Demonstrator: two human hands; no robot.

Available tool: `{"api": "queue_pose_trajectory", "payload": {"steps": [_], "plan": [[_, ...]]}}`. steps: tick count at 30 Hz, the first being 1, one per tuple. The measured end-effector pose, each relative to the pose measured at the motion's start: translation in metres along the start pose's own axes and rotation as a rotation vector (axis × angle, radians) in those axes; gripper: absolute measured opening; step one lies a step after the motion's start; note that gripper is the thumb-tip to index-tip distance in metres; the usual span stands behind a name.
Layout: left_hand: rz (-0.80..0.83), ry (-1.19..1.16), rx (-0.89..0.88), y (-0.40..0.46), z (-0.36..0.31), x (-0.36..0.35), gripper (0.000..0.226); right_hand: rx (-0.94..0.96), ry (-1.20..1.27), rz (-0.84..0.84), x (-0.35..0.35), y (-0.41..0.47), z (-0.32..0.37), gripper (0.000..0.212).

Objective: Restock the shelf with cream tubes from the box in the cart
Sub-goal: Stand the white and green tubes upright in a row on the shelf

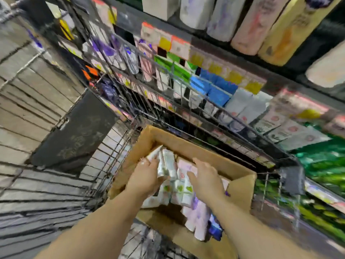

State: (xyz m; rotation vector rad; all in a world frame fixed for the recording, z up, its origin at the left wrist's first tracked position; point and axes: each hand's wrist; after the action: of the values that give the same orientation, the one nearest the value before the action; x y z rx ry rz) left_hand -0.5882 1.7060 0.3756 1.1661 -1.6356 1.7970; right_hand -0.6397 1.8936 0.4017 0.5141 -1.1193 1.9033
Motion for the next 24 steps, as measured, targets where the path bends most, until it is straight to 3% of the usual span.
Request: {"api": "queue_pose_trajectory", "payload": {"steps": [4, 8, 15, 24], "plan": [[0.025, -0.114, 0.117, 0.021, -0.012, -0.022, 0.032, -0.045, 0.016, -0.005, -0.018, 0.01, -0.016, 0.052], [0.004, -0.353, 0.266, 0.036, -0.014, -0.028, 0.033, -0.059, 0.035, -0.003, -0.026, 0.017, -0.03, 0.048], [0.072, -0.421, 0.242, 0.039, -0.008, -0.029, 0.018, -0.088, 0.076, 0.079, -0.043, 0.038, -0.018, 0.05], [0.23, -0.353, 0.178, 0.023, -0.005, -0.028, 0.037, -0.179, 0.105, 0.149, -0.047, 0.045, -0.017, 0.049]]}}
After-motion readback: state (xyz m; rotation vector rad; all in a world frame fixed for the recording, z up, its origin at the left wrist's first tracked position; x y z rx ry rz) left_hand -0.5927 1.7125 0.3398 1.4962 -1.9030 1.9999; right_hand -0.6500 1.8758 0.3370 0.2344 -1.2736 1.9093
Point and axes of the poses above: each hand's wrist, its own y-axis towards the middle knuckle, its own x-axis out of the back of the hand, z = x × y, and after that the axes turned 13 degrees about y, right-handed
